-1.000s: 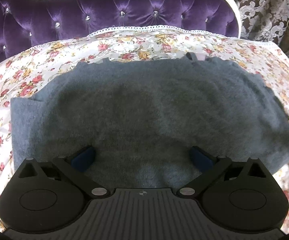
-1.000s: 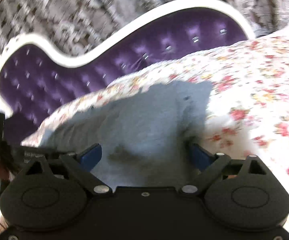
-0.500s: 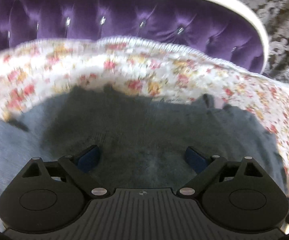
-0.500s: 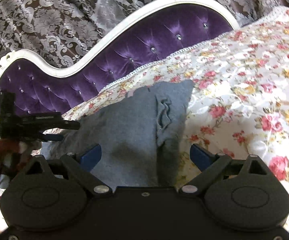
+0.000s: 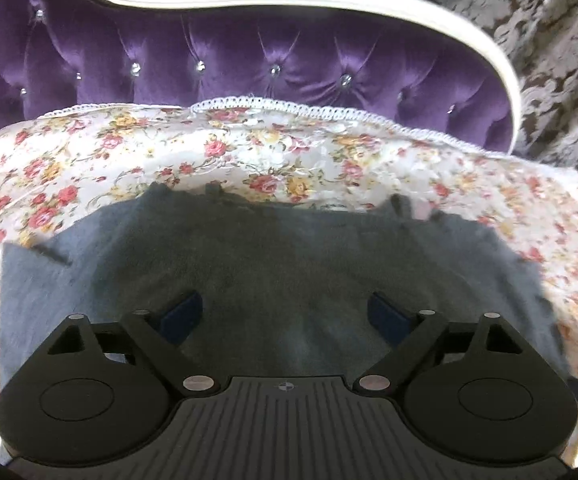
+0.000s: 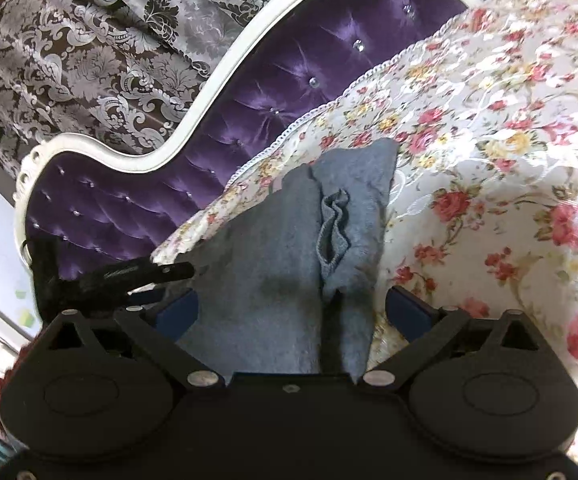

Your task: Fold small clothes

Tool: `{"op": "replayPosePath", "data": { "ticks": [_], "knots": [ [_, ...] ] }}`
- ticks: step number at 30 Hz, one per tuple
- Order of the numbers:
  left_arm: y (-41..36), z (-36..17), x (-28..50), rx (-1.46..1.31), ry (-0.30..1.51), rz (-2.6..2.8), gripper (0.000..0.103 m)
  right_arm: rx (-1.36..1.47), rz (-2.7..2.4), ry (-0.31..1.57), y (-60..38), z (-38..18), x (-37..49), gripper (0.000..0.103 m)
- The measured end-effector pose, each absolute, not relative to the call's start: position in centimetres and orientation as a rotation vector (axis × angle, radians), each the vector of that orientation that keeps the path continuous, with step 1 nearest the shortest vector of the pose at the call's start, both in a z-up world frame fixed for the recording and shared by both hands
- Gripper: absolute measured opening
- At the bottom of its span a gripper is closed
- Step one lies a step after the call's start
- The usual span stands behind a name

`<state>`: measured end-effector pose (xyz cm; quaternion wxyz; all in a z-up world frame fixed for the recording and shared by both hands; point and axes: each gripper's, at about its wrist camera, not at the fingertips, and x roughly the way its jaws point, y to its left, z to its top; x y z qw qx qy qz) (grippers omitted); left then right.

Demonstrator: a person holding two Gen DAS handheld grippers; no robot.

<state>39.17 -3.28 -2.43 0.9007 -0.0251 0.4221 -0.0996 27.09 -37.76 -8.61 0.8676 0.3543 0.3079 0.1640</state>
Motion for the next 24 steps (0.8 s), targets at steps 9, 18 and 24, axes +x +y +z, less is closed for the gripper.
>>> {"op": "replayPosePath", "data": {
  "ticks": [9, 18, 24],
  "knots": [
    [-3.8, -4.3, 36.7, -0.027, 0.916, -0.264, 0.090, 0.730, 0.428, 0.686, -36.6, -8.5, 30.1, 0.103],
    [-4.4, -4.7, 36.5, 0.030, 0.886, -0.275, 0.092, 0.738, 0.465, 0.715, -35.9, -8.5, 32.4, 0.103],
    [-2.0, -2.2, 32.0, -0.004, 0.801, -0.257, 0.092, 0.733, 0.453, 0.746, -35.6, -8.4, 32.9, 0.103]
  ]
}}
